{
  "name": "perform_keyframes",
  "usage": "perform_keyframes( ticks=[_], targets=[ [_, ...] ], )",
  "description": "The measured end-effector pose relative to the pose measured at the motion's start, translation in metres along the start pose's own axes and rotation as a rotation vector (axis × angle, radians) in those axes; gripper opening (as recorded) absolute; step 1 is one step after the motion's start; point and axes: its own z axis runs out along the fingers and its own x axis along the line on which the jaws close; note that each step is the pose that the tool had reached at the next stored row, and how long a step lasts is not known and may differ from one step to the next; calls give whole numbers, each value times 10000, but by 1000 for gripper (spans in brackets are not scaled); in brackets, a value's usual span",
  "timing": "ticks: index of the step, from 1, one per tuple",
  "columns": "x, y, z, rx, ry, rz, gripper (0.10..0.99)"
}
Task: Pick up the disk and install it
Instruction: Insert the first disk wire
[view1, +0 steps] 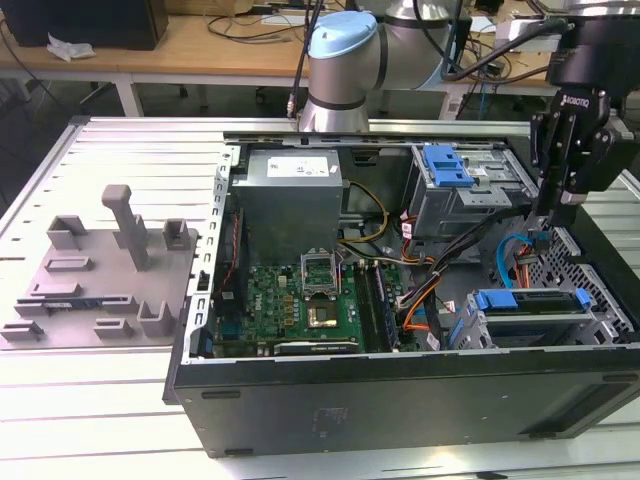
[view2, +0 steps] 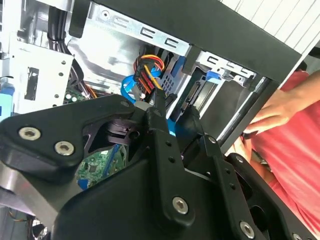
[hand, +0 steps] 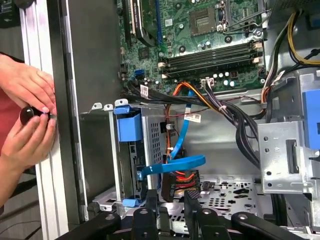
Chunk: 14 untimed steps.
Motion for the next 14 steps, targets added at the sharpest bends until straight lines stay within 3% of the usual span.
perform_keyframes(
  ticks=[3, 6, 12, 14],
  targets=[
    [-37, 4, -11, 39, 243, -101, 353],
    [-78, 8, -6, 87, 401, -178, 353],
    [-104, 9, 11, 264, 389, 32, 353],
    [-110, 10, 21, 263, 395, 178, 353]
  ],
)
